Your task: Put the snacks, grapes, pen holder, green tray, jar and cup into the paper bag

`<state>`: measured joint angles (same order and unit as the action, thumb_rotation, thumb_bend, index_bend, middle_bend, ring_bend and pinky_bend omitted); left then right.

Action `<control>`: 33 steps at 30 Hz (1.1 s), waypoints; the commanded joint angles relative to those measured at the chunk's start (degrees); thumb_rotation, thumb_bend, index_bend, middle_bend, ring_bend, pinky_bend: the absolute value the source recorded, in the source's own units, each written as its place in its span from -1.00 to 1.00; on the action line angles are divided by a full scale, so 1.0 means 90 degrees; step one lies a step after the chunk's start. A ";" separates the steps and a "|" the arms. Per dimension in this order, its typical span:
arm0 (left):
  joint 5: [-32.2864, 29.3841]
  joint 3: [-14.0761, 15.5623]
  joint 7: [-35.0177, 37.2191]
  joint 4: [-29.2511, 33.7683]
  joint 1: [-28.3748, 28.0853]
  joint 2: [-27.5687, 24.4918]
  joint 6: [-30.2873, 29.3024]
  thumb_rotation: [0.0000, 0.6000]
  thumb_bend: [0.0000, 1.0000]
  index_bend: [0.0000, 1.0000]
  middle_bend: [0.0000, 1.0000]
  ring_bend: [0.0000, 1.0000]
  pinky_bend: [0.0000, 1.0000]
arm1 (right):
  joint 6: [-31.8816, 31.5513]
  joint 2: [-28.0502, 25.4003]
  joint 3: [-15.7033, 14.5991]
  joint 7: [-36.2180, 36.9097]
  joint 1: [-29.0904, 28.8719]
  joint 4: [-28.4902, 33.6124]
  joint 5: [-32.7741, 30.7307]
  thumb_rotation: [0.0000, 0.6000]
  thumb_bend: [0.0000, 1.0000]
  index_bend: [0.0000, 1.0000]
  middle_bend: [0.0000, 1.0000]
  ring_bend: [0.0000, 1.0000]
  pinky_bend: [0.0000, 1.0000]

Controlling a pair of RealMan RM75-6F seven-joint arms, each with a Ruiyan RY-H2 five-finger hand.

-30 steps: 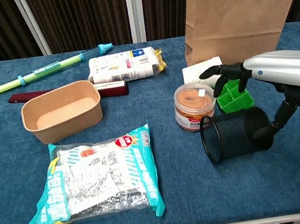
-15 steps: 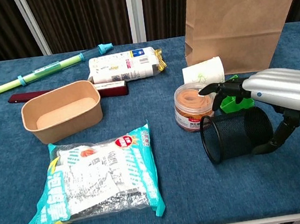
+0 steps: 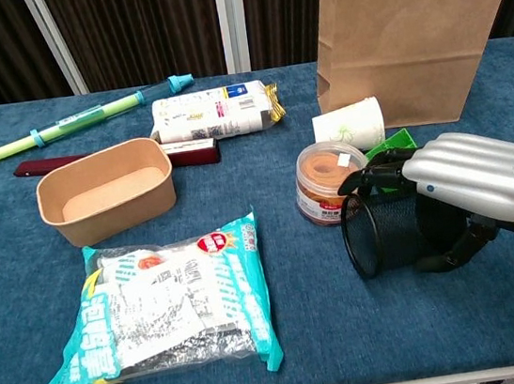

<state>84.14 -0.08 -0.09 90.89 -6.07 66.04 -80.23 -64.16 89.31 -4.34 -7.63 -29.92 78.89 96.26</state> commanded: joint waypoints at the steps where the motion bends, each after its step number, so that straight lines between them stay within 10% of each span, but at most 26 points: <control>1: 0.0000 -0.0007 -0.0006 0.0003 -0.0005 -0.0002 0.0003 1.00 -0.92 -0.60 -0.65 -0.73 -0.71 | -0.0151 0.0078 -0.0018 0.0185 0.0039 -0.0144 0.0121 1.00 -0.46 -0.18 -0.18 -0.37 -0.03; 14: 0.0004 -0.0027 -0.0055 0.0069 -0.0018 -0.0060 0.0008 1.00 -0.92 -0.60 -0.65 -0.73 -0.71 | -0.1443 -0.1012 0.0336 0.1020 -0.0078 0.0864 0.0847 1.00 -0.46 -0.07 -0.10 -0.35 -0.01; 25: 0.0015 -0.0041 -0.0155 0.0170 -0.0042 -0.0110 0.0015 1.00 -0.92 -0.60 -0.65 -0.73 -0.71 | -0.2474 -0.2355 0.1809 0.1645 -0.0251 0.1935 0.0365 1.00 -0.46 -0.06 -0.10 -0.35 -0.01; 33: 0.0009 -0.0059 -0.0225 0.0247 -0.0064 -0.0162 0.0024 1.00 -0.92 -0.60 -0.65 -0.73 -0.71 | -0.1222 -0.3070 0.2819 0.1341 -0.0787 0.1783 -0.1429 1.00 -0.46 -0.06 -0.08 -0.35 -0.01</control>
<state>84.22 -0.62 -2.12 93.12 -6.64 64.58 -80.01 -80.72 64.48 17.63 5.47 -34.38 95.97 89.54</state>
